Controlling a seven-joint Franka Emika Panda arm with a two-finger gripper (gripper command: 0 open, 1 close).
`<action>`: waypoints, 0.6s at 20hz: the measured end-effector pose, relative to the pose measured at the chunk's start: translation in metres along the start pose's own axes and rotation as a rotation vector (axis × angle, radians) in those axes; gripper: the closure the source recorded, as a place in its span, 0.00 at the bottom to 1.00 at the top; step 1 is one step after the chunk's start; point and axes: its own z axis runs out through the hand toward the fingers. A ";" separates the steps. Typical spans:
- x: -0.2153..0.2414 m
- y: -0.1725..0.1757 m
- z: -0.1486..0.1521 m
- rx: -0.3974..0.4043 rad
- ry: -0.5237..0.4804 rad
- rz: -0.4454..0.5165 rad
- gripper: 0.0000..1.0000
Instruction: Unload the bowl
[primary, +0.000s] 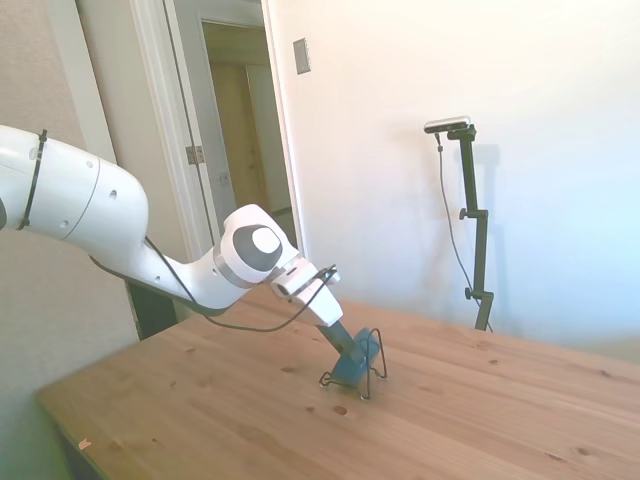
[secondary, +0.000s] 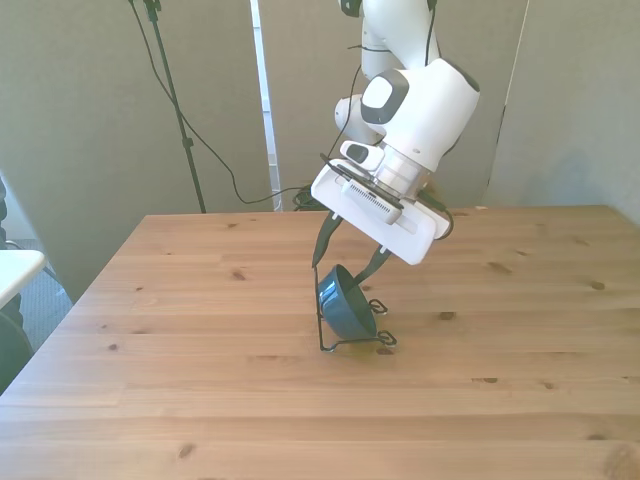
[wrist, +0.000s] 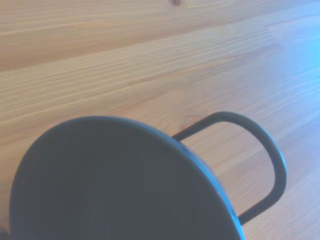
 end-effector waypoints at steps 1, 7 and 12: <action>-0.001 -0.001 -0.001 0.002 0.006 -0.003 1.00; -0.003 -0.002 -0.001 0.006 0.027 -0.003 1.00; -0.003 -0.002 -0.001 0.007 0.036 0.000 1.00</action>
